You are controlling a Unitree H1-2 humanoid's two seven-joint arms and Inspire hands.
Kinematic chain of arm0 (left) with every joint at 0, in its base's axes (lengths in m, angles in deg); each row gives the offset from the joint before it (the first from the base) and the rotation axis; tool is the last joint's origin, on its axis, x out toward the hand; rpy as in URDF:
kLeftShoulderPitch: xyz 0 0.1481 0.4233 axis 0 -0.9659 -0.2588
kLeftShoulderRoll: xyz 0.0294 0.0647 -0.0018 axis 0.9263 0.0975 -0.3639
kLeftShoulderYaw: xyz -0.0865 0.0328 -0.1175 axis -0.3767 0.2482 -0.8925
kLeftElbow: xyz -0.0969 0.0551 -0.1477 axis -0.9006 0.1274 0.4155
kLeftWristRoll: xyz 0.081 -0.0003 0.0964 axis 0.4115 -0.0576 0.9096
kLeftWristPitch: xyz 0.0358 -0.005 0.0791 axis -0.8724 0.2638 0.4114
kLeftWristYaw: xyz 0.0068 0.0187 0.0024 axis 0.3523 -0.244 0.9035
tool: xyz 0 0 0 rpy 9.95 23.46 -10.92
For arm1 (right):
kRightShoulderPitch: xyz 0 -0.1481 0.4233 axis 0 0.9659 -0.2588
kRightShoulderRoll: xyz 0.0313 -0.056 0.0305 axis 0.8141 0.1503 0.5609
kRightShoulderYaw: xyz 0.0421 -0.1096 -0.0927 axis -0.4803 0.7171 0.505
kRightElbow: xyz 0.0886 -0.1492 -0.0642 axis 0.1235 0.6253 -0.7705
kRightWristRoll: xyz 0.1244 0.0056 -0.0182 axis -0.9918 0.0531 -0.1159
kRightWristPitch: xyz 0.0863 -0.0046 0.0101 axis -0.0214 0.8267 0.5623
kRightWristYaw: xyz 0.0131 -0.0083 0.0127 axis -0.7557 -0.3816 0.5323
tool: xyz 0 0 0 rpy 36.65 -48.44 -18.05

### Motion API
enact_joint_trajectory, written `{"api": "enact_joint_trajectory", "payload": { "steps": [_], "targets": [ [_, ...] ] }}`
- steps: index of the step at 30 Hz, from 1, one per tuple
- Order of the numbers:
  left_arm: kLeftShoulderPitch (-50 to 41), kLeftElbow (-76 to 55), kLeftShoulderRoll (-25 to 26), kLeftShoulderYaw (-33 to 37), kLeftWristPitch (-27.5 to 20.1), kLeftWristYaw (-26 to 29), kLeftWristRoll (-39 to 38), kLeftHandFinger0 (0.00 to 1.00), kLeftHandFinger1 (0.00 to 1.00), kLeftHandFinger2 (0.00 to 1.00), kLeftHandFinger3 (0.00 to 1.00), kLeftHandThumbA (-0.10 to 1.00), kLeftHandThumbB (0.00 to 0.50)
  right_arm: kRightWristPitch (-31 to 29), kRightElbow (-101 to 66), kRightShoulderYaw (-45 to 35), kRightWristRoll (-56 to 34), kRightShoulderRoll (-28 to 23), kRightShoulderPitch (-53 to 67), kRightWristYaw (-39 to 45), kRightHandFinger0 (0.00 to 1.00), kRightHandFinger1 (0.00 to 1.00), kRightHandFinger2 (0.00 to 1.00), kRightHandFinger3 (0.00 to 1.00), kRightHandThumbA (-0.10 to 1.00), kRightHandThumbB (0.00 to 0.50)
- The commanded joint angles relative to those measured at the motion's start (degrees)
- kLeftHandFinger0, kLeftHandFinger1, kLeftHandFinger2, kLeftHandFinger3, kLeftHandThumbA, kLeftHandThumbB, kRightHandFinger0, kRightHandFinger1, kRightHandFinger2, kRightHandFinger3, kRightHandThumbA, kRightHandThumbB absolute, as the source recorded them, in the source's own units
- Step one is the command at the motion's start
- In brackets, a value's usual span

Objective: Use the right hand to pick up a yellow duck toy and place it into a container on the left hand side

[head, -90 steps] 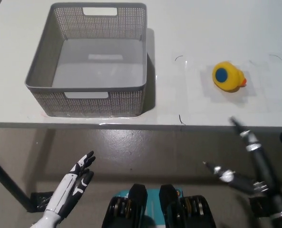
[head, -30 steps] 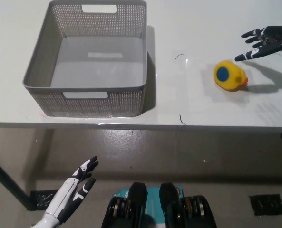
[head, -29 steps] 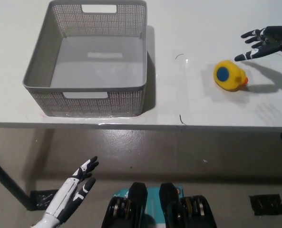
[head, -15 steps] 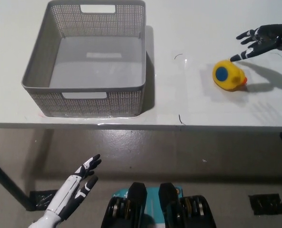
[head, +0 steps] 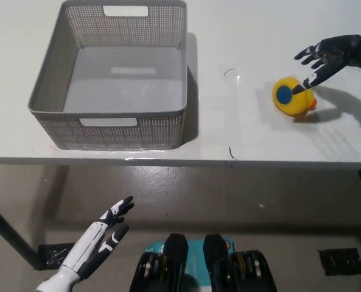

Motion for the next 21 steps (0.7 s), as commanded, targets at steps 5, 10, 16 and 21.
{"api": "enact_joint_trajectory", "payload": {
  "steps": [5,10,16,21],
  "targets": [
    [1.25,-1.97,1.29,0.07,-0.36,-1.45,-0.59,1.00,1.00,1.00,1.00,1.00,0.262,-0.70,-0.37,-0.16,0.70,0.77,-4.62,-0.99,1.00,1.00,1.00,1.00,1.00,0.408],
    [1.17,-1.86,1.19,-0.09,-0.58,-1.73,-0.64,1.00,1.00,1.00,1.00,1.00,0.259,-0.04,-0.82,0.01,1.08,1.27,-4.23,-1.14,1.00,1.00,1.00,1.00,1.00,0.450],
    [1.65,-1.77,1.10,-0.36,-0.96,-1.76,-0.60,1.00,1.00,1.00,1.00,1.00,0.251,0.03,-0.11,-0.74,0.48,1.33,-4.14,-1.17,1.00,1.00,1.00,1.00,1.00,0.461],
    [1.51,-1.72,1.02,-0.63,-0.83,-1.98,-1.29,1.00,1.00,1.00,1.00,1.00,0.263,-0.30,-0.46,-1.15,0.25,1.10,-3.70,-1.26,1.00,1.00,1.00,1.00,1.00,0.429]
  ]
}}
